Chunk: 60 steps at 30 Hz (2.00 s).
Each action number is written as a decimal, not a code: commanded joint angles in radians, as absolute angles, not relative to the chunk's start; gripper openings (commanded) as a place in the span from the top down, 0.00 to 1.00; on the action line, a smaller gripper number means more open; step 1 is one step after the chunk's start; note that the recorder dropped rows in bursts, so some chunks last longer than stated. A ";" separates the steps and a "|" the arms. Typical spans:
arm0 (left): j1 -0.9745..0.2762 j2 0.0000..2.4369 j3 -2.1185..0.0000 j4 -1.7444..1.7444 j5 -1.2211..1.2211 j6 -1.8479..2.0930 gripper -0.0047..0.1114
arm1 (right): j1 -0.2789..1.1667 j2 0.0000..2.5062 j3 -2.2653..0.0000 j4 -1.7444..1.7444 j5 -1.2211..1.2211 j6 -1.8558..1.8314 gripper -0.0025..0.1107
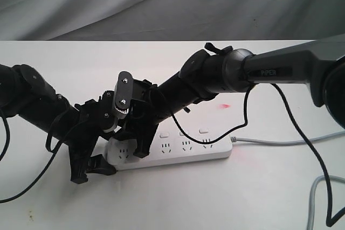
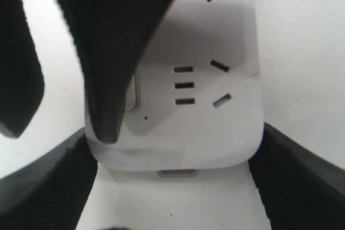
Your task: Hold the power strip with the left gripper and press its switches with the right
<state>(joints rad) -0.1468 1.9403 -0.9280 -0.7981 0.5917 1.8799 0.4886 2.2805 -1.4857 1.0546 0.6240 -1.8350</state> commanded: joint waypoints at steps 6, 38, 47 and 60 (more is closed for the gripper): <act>-0.150 1.960 -0.919 -0.766 0.581 1.890 0.56 | 0.477 2.332 -1.405 0.907 0.590 -1.901 0.69; -0.150 1.960 -0.919 -0.766 0.581 1.893 0.56 | 0.435 2.168 -1.393 0.961 0.579 -1.895 0.69; -0.150 1.960 -0.919 -0.766 0.581 1.890 0.56 | 0.428 2.170 -1.391 0.937 0.592 -1.875 0.69; -0.150 1.960 -0.919 -0.766 0.581 1.893 0.56 | 0.428 2.170 -1.333 0.946 0.518 -1.876 0.70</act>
<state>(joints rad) -0.1468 1.9403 -0.9280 -0.7999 0.5933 1.8764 0.4370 2.1574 -1.3523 0.9861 0.5593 -1.8711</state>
